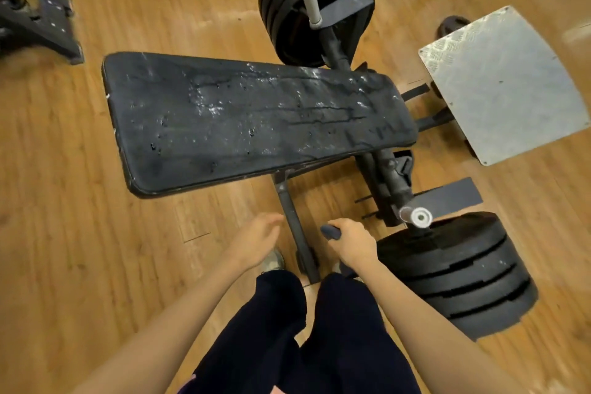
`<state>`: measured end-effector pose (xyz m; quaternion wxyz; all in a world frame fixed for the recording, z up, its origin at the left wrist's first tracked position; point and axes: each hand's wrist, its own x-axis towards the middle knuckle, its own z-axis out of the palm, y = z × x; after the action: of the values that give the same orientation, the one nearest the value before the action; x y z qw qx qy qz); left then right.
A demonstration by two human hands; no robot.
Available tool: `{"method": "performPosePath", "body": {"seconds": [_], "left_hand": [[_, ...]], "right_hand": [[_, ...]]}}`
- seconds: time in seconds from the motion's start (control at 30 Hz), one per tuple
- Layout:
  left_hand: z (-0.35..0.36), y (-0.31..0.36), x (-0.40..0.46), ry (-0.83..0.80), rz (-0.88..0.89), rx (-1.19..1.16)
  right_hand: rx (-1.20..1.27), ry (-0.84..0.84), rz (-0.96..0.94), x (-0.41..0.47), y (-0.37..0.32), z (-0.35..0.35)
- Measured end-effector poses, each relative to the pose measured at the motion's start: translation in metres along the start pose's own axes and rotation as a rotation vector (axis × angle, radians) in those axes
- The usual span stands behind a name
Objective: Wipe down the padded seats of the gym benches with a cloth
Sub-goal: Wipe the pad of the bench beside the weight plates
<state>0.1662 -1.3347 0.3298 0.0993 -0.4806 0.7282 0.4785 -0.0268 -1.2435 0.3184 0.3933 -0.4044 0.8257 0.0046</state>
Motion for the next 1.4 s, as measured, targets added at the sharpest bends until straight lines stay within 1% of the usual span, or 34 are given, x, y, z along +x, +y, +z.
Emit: {"method": "performPosePath", "body": {"seconds": [0.13, 0.23, 0.3, 0.4, 0.6, 0.7, 0.87, 1.1, 1.23, 1.4], "left_hand": [[-0.022, 0.046, 0.030, 0.009, 0.189, 0.063], [-0.034, 0.070, 0.052, 0.011, 0.265, 0.073], [-0.042, 0.082, 0.067, 0.011, 0.278, 0.070], [-0.051, 0.095, 0.091, 0.006, 0.288, 0.102], [-0.057, 0.130, 0.154, -0.030, 0.255, 0.186], [-0.053, 0.158, 0.193, -0.074, 0.238, 0.216], [-0.040, 0.202, 0.260, -0.146, 0.220, 0.281], [-0.023, 0.228, 0.346, -0.235, 0.243, 0.373], [-0.009, 0.230, 0.398, -0.294, 0.291, 0.443], [0.010, 0.227, 0.456, -0.287, 0.422, 0.567]], "right_hand": [[0.075, 0.048, 0.031, 0.017, -0.003, -0.021], [0.176, 0.106, 0.065, 0.033, 0.000, -0.038], [0.244, 0.139, 0.105, 0.044, 0.002, -0.048], [0.312, 0.183, 0.112, 0.066, 0.009, -0.062], [0.549, 0.280, 0.139, 0.122, 0.034, -0.101], [0.685, 0.291, 0.203, 0.154, 0.055, -0.122], [0.783, 0.292, 0.333, 0.210, 0.096, -0.147], [0.923, 0.335, 0.505, 0.281, 0.131, -0.159], [1.033, 0.434, 0.594, 0.317, 0.135, -0.150], [1.099, 0.619, 0.673, 0.357, 0.141, -0.139]]}}
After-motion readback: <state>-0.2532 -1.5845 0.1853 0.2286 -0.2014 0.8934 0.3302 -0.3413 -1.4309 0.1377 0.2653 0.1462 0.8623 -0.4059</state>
